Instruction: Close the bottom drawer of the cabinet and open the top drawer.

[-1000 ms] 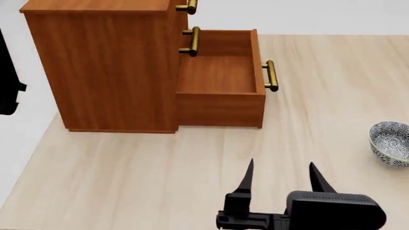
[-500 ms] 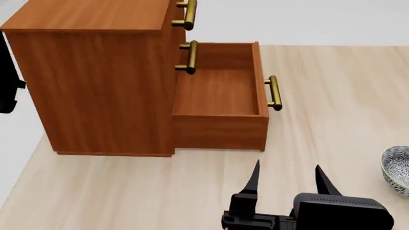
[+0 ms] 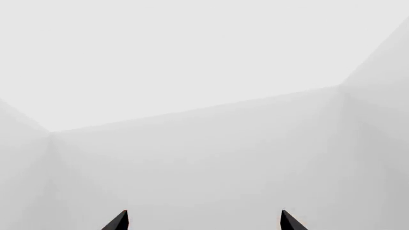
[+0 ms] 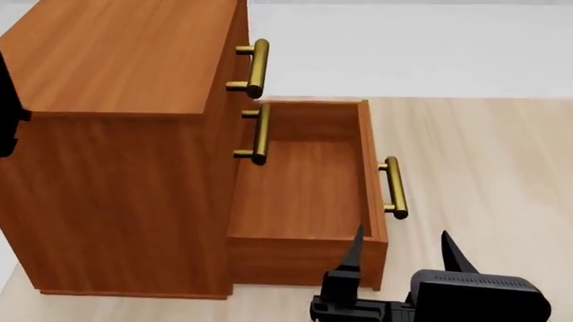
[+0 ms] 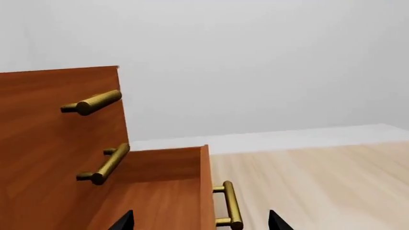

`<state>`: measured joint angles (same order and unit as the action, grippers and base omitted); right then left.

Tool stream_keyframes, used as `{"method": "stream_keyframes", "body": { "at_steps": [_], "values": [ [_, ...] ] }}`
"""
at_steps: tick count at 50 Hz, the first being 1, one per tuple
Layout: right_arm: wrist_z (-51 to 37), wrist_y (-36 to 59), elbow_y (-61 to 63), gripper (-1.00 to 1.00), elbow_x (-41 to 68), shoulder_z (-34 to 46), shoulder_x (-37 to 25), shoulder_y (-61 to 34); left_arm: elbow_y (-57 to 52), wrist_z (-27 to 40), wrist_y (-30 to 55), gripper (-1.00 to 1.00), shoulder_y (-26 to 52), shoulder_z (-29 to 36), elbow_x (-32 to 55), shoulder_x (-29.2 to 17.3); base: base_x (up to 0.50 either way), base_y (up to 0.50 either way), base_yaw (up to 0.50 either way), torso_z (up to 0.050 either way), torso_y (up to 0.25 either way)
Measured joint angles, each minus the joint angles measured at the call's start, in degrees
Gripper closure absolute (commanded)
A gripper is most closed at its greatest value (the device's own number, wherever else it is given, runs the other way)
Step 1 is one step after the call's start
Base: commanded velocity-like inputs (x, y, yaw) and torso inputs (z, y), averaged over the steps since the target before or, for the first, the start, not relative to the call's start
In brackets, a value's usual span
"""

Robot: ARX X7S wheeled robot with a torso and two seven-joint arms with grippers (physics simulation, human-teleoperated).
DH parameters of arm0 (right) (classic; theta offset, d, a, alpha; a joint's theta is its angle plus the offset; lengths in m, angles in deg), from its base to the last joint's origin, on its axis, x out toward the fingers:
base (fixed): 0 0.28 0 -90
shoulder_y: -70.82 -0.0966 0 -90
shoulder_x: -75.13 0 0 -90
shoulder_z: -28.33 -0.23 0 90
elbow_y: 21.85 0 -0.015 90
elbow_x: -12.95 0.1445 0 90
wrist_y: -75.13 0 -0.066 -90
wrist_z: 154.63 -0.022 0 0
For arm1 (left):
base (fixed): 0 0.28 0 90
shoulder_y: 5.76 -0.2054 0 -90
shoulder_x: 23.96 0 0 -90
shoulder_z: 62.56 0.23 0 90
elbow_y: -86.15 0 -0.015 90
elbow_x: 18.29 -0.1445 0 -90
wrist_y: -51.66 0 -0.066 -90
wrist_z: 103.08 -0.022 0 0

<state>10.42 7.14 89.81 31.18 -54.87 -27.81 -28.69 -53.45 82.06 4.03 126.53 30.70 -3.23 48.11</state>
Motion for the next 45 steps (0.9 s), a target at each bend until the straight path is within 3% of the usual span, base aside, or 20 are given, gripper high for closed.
{"method": "stream_keyframes", "body": {
  "at_steps": [15, 45],
  "values": [
    [-0.22, -0.16, -0.20, -1.00, 0.39, 0.28, -0.31, -0.22, 0.14, 0.24, -0.42, -1.00, 0.08, 0.14, 0.41, -0.21, 0.47, 0.00, 0.00, 0.000, 0.001],
    [-0.99, -0.50, 0.59, -1.00, 1.58, 0.35, -0.85, 0.19, -0.05, 1.09, 0.02, -1.00, 0.81, 0.54, 1.19, -0.64, 0.00, 0.00, 0.00, 0.000, -0.025]
  ]
}}
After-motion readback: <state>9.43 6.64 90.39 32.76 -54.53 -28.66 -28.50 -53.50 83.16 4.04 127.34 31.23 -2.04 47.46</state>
